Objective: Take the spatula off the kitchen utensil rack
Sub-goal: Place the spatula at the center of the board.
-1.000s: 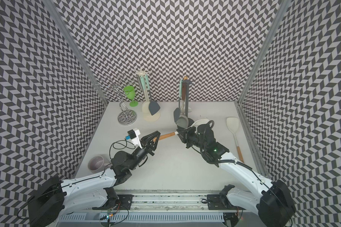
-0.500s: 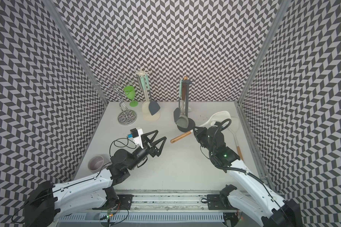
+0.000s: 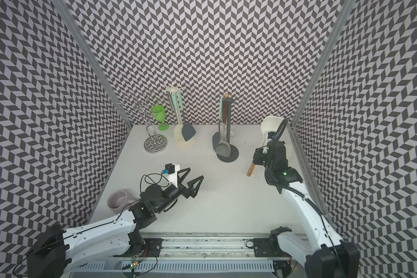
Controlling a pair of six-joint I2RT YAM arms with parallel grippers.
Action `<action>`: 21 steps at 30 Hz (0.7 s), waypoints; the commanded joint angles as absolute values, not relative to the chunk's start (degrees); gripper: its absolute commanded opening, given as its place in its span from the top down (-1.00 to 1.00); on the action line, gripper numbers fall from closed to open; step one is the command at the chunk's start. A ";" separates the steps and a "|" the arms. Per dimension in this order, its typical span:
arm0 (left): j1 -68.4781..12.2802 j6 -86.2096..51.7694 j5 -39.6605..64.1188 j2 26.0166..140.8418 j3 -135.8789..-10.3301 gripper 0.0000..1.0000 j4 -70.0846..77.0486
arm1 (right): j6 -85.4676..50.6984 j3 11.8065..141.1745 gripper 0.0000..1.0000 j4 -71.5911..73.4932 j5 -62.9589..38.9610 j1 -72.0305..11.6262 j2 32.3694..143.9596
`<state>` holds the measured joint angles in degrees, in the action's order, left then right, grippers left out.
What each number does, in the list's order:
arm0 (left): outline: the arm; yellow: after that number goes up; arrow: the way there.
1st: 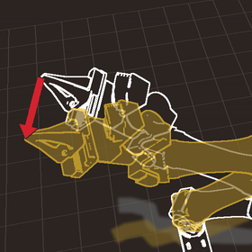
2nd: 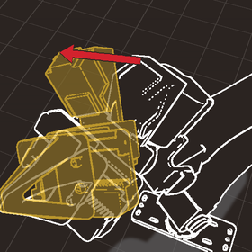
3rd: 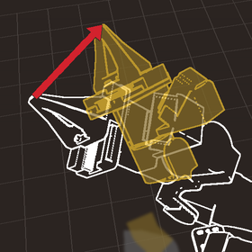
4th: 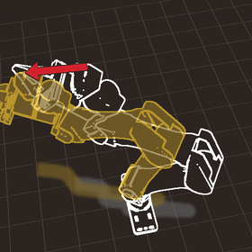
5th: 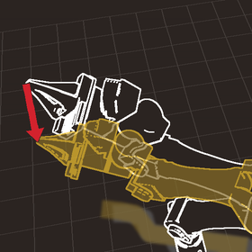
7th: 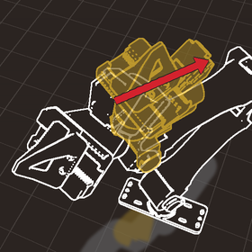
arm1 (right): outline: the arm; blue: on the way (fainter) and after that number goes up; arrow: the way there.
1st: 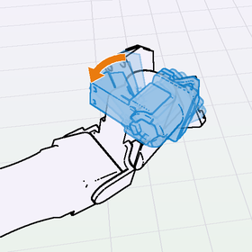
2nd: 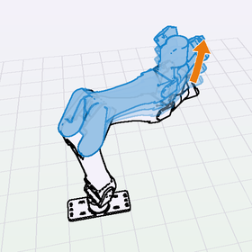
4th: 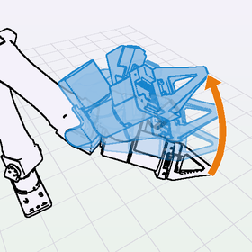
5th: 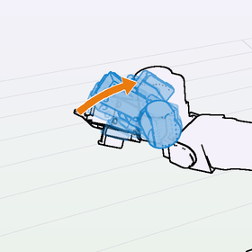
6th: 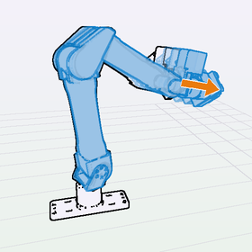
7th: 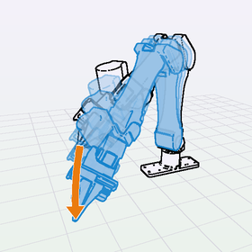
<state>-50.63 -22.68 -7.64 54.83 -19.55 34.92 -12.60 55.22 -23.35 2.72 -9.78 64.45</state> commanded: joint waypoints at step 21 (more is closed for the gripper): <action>-41.83 -27.07 0.15 53.74 -15.54 -1.00 38.22 | 8.71 66.64 1.00 -38.88 12.01 5.16 96.38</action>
<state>-42.22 -26.72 -0.78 54.22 -16.49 36.53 7.03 64.31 -40.27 9.52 3.99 94.45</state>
